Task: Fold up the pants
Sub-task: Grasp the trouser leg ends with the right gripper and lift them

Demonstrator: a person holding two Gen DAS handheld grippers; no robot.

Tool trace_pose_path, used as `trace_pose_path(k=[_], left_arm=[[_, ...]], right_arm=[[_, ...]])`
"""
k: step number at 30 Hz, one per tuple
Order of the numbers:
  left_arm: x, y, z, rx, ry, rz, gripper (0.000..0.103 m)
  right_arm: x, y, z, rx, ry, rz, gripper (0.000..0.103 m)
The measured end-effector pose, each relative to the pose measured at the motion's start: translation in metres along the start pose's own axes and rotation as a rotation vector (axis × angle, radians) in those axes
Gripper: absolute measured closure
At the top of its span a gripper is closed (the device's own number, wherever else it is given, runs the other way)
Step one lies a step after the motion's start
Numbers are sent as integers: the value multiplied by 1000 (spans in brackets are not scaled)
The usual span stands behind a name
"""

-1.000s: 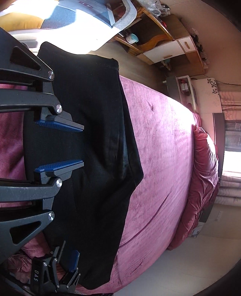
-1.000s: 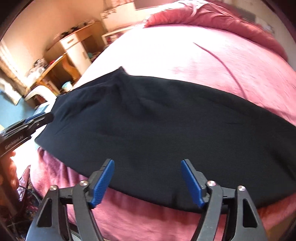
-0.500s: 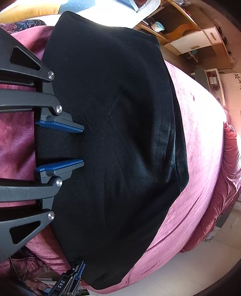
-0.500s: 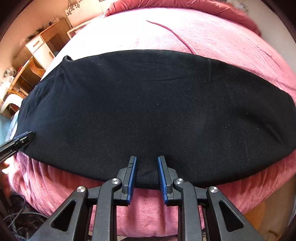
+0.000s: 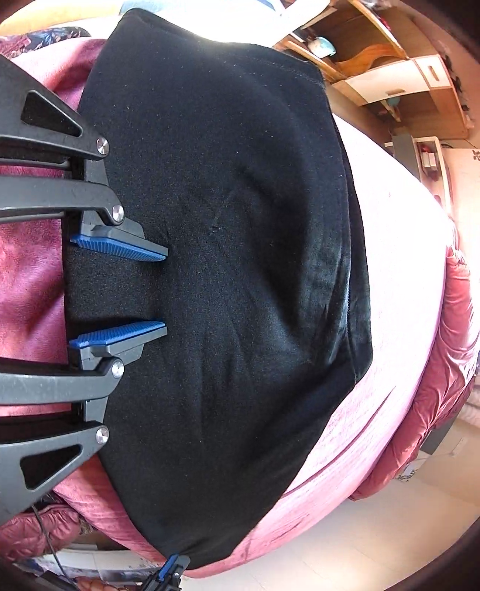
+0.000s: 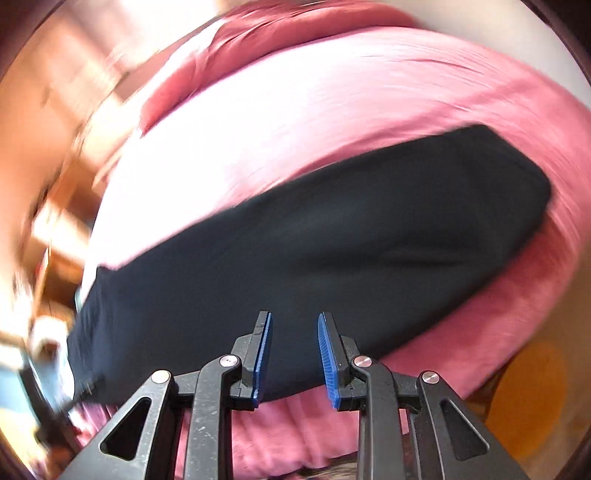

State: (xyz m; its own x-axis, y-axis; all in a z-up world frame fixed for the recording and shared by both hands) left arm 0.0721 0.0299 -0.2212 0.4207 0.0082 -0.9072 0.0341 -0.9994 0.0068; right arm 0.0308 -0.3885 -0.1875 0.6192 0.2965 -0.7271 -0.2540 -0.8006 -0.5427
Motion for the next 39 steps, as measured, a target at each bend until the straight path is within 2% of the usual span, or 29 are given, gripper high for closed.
trace_pose_path(k=[3,5,10,13,17,24,28,30,33,39], left_arm=[[1,-5,-2,-33,-12,56,53],[0,-1,-2,-35,-13,88,38],[2,9,0,21,3,41,28],[2,15,4,65,18,-4,27],[3,25,4,78,10,-25,25],[6,37,3,132,40,-88,22],[7,40,0,142,35,-85,22],[8,41,-3,149,34,-90,22],[4,44,-9,175,41,-105,22],[-29,45,-30,146,138,-89,22]], right_arm=[[-28,53,-15,188,96,-12,66],[-44,90,-21,300,160,-21,65],[-67,160,-31,483,264,-68,65],[-68,185,-35,537,301,-104,65],[-67,218,-47,589,328,-136,65],[-49,235,-59,642,365,-217,65],[-33,235,-71,647,372,-223,65],[-30,231,-80,637,366,-206,65],[-38,224,-83,572,326,-129,73],[-47,211,-92,512,306,-71,83]])
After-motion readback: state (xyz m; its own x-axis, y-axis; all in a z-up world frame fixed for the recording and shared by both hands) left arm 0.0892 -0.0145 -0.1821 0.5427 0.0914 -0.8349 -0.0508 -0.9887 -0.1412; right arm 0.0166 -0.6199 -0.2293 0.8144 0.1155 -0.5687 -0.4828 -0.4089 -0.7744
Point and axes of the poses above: each gripper's, at about its wrist camera, not at the fingertips, and x roughly the way its jaws point, y to its right, z to its underside, the point moved 8 cm from there along x, roughly the way its jaws point, and after that the axes turned 12 degrees about -z, right-handed, at the moved point
